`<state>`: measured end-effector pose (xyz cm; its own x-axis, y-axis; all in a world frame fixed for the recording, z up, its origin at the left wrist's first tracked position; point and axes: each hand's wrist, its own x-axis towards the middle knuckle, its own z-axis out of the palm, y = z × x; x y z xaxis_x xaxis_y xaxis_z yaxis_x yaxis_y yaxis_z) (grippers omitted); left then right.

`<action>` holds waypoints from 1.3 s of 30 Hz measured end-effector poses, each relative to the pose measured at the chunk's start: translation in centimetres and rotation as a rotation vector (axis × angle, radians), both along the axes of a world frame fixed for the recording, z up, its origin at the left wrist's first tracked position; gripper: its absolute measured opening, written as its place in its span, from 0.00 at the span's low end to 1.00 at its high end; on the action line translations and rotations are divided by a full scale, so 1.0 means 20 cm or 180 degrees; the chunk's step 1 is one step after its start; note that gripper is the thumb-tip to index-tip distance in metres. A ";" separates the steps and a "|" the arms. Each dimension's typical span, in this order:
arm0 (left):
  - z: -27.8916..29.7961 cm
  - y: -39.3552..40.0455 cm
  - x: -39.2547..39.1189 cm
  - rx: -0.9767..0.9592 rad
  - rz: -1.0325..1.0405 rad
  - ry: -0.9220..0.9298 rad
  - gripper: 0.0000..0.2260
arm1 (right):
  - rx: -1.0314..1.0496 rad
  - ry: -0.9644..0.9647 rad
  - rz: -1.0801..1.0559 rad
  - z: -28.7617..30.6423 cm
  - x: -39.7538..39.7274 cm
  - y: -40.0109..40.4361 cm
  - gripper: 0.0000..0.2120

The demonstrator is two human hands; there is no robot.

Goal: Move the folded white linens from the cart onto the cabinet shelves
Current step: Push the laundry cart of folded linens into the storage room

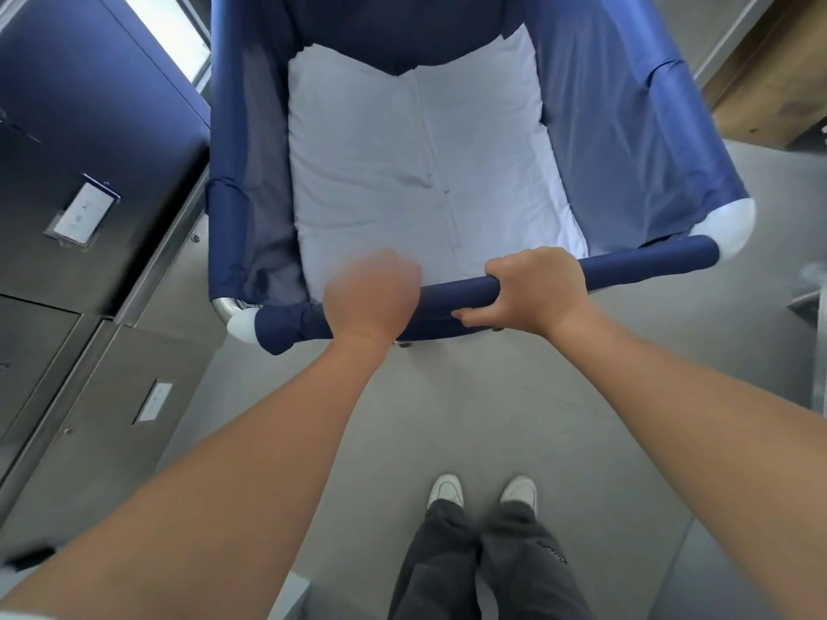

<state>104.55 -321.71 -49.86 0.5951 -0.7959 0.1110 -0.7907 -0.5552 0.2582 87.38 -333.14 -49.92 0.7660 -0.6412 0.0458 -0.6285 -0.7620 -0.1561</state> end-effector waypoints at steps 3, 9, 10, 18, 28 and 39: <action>0.00 -0.11 0.06 -0.0028 0.0073 0.0016 0.15 | 0.0024 -0.0092 0.0052 -0.01 0.07 -0.13 0.31; 0.00 -0.30 0.15 -0.0189 0.0273 0.0103 0.20 | 0.0019 -0.0143 0.0254 -0.02 0.18 -0.35 0.30; 0.00 -0.32 0.17 -0.0230 0.0296 0.0111 0.21 | 0.0017 -0.0140 0.0283 -0.02 0.20 -0.38 0.30; -0.01 -0.52 0.27 -0.0244 0.0456 0.0097 0.25 | 0.0094 0.0006 0.0384 0.00 0.34 -0.62 0.30; 0.01 -0.72 0.39 0.0062 0.0582 0.0201 0.20 | -0.0090 -0.0063 0.0542 0.01 0.50 -0.86 0.28; 0.01 -0.91 0.45 0.0169 0.0950 0.0171 0.19 | 0.0010 -0.0113 0.0845 0.01 0.62 -1.08 0.28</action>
<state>113.65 -339.84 -49.60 0.8074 -0.5889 0.0360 -0.5765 -0.7747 0.2598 99.81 -354.84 -49.79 0.9054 -0.4181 0.0740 -0.4007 -0.8989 -0.1771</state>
